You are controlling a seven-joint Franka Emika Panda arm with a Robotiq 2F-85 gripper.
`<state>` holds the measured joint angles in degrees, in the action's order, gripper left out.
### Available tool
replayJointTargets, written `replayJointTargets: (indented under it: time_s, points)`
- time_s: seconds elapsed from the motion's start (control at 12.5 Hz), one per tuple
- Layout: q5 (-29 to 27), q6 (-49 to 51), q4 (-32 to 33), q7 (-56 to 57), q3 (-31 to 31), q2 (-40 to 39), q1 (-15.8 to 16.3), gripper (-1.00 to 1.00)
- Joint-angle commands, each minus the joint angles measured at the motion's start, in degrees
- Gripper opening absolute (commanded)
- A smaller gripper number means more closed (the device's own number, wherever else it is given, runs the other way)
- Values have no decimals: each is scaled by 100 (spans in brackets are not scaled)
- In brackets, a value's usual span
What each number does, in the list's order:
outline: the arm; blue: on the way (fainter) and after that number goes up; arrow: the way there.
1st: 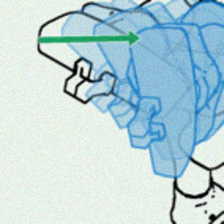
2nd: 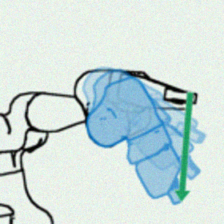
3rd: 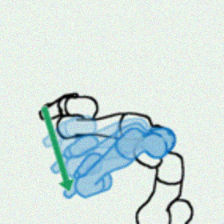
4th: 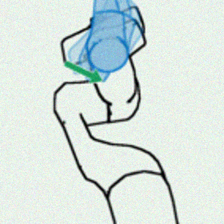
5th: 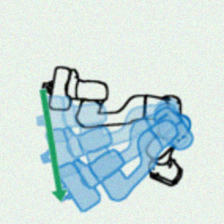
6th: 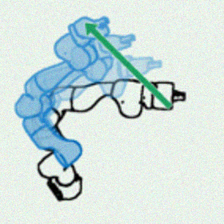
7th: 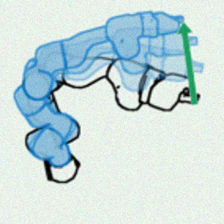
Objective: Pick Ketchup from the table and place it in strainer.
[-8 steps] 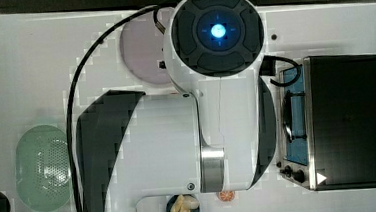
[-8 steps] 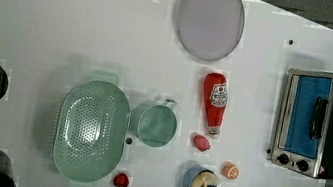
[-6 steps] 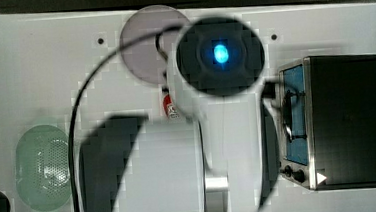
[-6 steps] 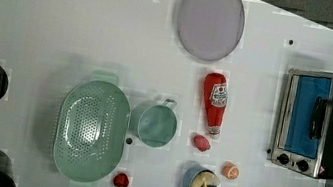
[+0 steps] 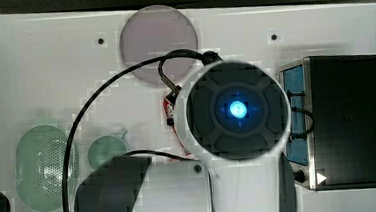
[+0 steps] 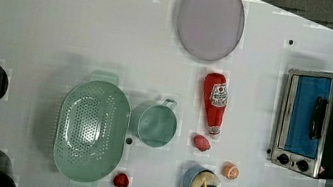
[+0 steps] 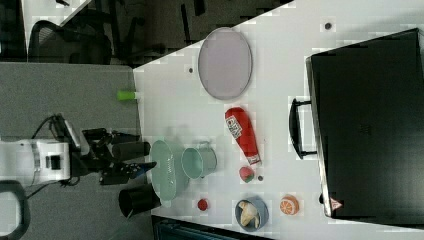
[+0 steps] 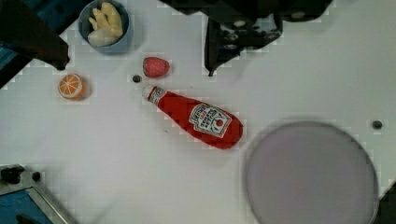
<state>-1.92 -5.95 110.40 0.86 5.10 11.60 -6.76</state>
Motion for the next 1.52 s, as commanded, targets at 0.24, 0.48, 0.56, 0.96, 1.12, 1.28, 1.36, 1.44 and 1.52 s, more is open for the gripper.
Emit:
replayJointTargets:
  time_s: [0.24, 0.48, 0.56, 0.96, 1.12, 1.28, 1.36, 1.44, 1.52]
  points:
    - [22, -918, 852, 1889, 262, -839, -12, 100]
    - [22, -2264, 1493, 3437, 302, -1131, 10, 100]
    - [22, -2661, 1694, 3963, 308, -1222, 15, 100]
    - [22, -4327, 2507, 5270, 342, -1709, 22, 100]
    - [22, -4731, 2659, 5269, 347, -1999, 29, 100]
    - [22, -5012, 2675, 5270, 348, -2346, 37, 100]
    - [22, -5140, 2669, 5269, 348, -2523, 38, 100]
    - [22, -5287, 2671, 5270, 347, -2693, 43, 100]
    - [22, -5434, 2668, 5267, 347, -2858, 44, 100]
